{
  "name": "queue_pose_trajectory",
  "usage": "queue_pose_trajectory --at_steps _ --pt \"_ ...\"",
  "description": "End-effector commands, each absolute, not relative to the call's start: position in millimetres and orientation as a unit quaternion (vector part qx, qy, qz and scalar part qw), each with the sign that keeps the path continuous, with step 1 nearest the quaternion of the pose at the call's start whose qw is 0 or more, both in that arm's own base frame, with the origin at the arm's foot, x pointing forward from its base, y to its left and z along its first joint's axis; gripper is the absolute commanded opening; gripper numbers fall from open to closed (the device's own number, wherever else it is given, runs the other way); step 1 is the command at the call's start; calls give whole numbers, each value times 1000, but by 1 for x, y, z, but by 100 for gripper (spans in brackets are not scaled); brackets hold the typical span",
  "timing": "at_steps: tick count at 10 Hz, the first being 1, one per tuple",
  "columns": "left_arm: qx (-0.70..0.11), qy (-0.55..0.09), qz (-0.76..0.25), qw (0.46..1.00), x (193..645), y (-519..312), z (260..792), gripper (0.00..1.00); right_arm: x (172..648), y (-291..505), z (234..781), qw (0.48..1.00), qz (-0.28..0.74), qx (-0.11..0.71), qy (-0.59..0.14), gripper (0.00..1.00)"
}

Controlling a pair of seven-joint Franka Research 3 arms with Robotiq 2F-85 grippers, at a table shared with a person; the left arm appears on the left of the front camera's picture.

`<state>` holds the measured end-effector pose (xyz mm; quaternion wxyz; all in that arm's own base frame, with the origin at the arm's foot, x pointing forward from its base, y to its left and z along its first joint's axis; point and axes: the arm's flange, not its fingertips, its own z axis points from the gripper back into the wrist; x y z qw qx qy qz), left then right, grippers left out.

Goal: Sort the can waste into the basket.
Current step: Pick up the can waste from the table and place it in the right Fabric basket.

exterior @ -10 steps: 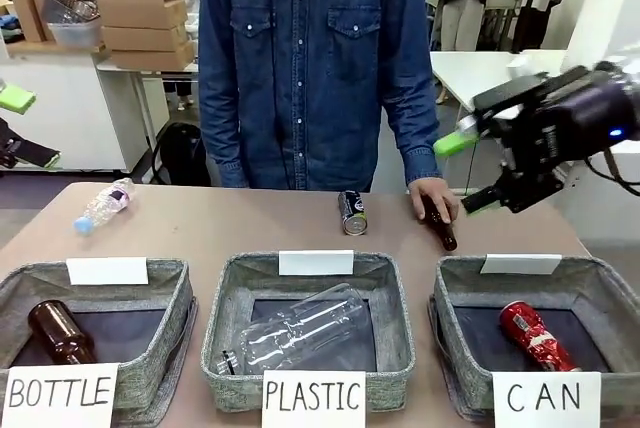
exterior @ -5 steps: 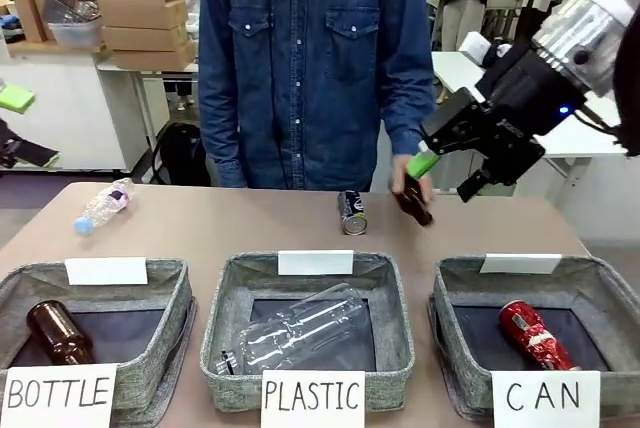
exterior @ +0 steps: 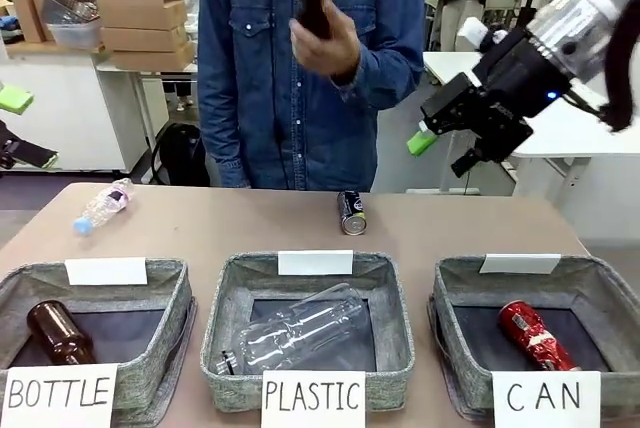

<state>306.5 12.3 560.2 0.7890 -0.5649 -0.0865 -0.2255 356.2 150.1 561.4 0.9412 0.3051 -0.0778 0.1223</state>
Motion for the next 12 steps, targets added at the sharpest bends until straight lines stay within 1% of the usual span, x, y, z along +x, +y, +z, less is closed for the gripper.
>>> queue_pose_trajectory --at_steps 1,2,4,5,8,9,10,12 --pt "-561 -86 -236 789 305 15 561 100 325 113 587 934 145 325 -7 100" --pt "-561 -86 -236 789 305 15 561 100 304 86 594 929 165 332 -1 100" --pt "-561 -86 -236 789 305 15 561 100 271 42 593 935 109 334 -55 100" --pt "-561 -86 -236 789 305 15 561 100 266 36 588 933 95 338 -81 100" --pt "-561 -86 -236 789 305 15 561 100 278 45 577 932 97 332 -105 100" --pt "-561 -86 -236 789 305 15 561 100 288 60 578 936 62 319 -138 100" --pt "-561 -86 -236 789 305 15 561 100 304 87 578 938 93 301 -144 100" --pt "-561 -86 -236 789 305 15 561 100 342 129 577 948 111 273 -121 100"
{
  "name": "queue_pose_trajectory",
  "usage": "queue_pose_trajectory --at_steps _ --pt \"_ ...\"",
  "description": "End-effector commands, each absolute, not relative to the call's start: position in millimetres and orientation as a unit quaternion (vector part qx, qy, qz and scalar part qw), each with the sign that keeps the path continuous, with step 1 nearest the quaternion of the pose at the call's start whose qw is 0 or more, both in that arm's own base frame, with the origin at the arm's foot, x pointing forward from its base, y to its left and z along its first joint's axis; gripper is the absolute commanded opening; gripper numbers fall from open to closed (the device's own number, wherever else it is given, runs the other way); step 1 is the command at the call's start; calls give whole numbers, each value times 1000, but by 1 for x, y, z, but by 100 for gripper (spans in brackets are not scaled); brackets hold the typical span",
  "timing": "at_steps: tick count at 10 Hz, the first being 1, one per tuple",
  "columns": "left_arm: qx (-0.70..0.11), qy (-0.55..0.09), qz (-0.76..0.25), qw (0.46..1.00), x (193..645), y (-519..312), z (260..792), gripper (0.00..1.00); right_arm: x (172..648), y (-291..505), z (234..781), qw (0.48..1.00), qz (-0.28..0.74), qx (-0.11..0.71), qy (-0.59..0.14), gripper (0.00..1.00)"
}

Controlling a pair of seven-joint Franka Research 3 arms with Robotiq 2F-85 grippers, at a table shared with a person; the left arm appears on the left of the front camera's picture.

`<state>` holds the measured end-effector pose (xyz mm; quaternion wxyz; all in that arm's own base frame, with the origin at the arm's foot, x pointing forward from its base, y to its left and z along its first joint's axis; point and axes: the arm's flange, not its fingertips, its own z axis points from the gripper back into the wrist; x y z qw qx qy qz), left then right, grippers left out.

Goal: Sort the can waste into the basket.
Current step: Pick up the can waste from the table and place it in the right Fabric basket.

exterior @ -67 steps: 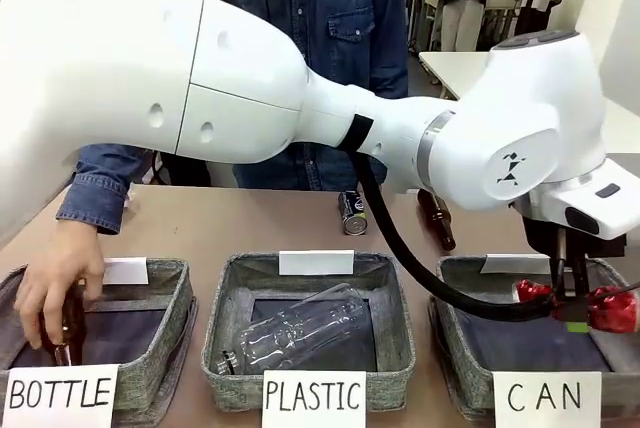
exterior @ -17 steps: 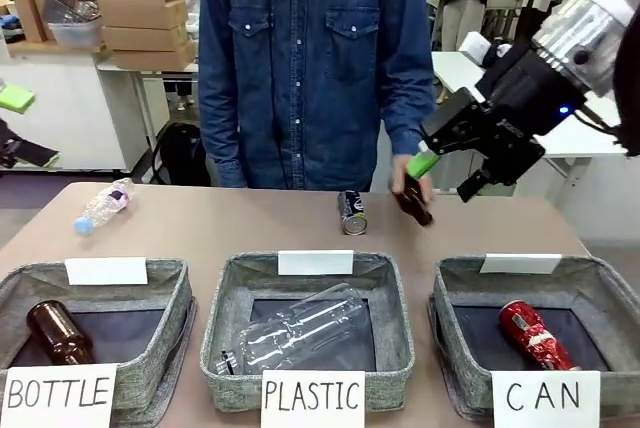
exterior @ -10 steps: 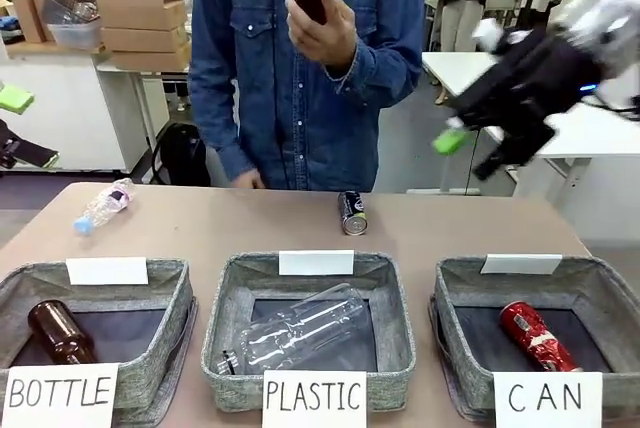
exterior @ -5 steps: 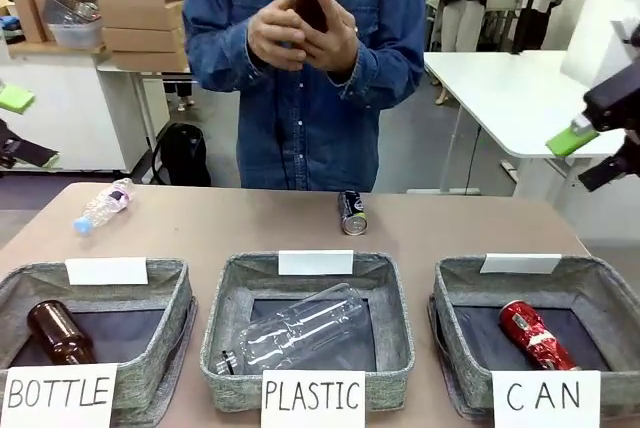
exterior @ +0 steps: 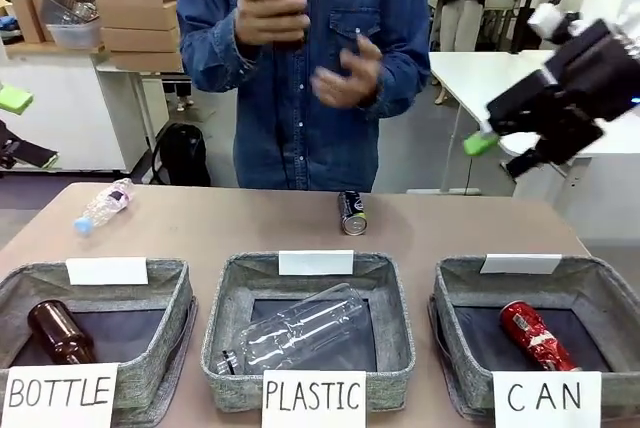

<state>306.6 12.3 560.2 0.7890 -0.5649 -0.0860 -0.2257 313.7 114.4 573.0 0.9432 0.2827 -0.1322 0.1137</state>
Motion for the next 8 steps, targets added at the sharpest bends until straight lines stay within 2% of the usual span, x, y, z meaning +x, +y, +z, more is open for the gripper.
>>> queue_pose_trajectory --at_steps 1,3,4,6,8 --pt "-561 -86 -236 789 305 15 561 100 340 126 578 952 104 264 -116 100" --pt "-561 -86 -236 789 305 15 561 100 330 115 576 950 93 271 -125 100" --pt "-561 -86 -236 789 305 15 561 100 347 134 567 957 73 242 -140 100" --pt "-561 -86 -236 789 305 15 561 100 372 157 555 953 96 242 -157 100" --pt "-561 -86 -236 789 305 15 561 100 428 206 525 965 55 184 -177 100"
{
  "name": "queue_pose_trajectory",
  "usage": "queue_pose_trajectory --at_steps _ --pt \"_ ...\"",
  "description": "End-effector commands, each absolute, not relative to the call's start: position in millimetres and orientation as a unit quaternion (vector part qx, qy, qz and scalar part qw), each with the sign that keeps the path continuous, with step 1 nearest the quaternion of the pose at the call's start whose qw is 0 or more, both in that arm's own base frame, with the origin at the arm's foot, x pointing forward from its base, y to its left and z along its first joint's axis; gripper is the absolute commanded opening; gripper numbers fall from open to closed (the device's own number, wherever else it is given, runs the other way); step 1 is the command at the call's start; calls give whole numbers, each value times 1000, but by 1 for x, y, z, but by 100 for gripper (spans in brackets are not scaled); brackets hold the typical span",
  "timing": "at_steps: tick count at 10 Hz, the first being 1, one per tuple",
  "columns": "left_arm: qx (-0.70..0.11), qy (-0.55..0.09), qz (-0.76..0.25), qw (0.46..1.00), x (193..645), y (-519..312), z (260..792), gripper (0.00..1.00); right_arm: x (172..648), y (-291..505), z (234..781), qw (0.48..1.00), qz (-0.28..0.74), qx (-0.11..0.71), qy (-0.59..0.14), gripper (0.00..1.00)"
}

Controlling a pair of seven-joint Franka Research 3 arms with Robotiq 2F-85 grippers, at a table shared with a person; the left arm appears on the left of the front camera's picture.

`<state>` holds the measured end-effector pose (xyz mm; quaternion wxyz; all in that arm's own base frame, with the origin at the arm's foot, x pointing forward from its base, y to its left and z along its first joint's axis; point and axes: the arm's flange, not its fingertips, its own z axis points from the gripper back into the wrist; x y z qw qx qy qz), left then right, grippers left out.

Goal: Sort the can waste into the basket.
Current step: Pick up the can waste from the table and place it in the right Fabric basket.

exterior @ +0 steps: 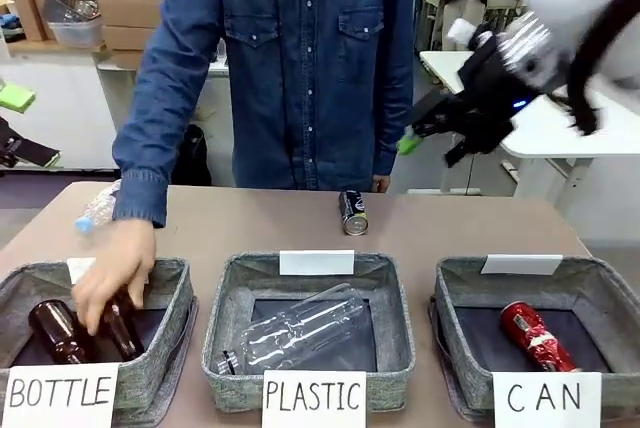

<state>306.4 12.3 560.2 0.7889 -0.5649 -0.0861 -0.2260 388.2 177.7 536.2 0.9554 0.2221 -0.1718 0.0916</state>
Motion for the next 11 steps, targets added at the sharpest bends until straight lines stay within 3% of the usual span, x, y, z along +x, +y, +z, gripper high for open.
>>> queue_pose_trajectory --at_steps 1,5,7,8,10,11 --pt "-561 -86 -236 789 305 15 561 100 459 227 508 970 49 159 -179 100" --pt "-561 -86 -236 789 305 15 561 100 554 269 436 988 27 57 -139 100" --pt "-561 -86 -236 789 305 15 561 100 565 279 403 995 19 54 -84 100" --pt "-561 -86 -236 789 305 15 561 100 550 247 410 986 40 59 -150 100" --pt "-561 -86 -236 789 305 15 561 100 560 258 393 991 36 50 -116 100" --pt "-561 -86 -236 789 305 15 561 100 564 259 396 988 42 61 -137 100"
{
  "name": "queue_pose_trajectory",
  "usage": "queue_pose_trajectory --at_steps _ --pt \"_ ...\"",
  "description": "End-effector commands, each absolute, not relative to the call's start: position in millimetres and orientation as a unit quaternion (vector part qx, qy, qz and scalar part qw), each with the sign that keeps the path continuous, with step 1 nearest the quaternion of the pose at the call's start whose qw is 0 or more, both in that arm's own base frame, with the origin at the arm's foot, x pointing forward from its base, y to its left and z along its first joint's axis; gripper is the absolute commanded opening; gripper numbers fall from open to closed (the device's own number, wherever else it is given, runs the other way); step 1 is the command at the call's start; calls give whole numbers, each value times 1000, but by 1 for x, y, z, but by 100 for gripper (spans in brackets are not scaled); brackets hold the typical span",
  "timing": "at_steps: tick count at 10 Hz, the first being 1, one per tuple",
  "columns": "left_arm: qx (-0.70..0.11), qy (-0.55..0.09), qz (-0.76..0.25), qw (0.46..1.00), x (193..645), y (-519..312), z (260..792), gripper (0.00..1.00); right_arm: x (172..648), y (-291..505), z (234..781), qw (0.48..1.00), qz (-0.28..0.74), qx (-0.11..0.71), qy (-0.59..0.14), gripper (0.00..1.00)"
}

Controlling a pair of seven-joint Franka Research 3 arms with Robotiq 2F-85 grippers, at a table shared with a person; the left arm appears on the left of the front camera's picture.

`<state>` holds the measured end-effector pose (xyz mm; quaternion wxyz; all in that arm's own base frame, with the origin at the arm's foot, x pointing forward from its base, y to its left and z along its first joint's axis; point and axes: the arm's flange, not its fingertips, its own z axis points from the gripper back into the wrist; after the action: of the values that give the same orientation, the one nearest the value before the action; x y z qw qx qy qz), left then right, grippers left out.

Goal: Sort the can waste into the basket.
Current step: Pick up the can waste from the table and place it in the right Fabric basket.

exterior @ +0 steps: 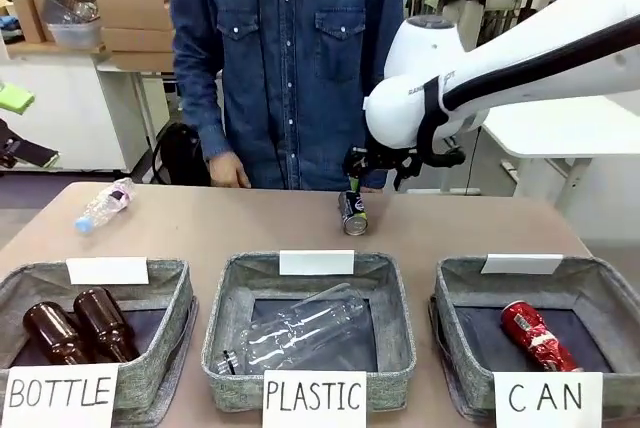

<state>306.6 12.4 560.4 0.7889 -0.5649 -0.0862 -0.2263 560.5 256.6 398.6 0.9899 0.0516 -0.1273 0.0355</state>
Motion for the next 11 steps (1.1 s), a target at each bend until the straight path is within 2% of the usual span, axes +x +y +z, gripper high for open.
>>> queue_pose_trajectory --at_steps 1,6,10,11 --pt "-561 -86 -236 789 305 15 561 100 572 273 380 988 55 65 -129 100" --pt "-561 -86 -236 789 305 15 561 100 584 302 321 995 51 39 -81 100" --pt "-561 -86 -236 789 305 15 561 100 582 300 317 994 53 37 -88 100" --pt "-561 -86 -236 789 305 15 561 100 582 300 318 994 46 31 -91 72"
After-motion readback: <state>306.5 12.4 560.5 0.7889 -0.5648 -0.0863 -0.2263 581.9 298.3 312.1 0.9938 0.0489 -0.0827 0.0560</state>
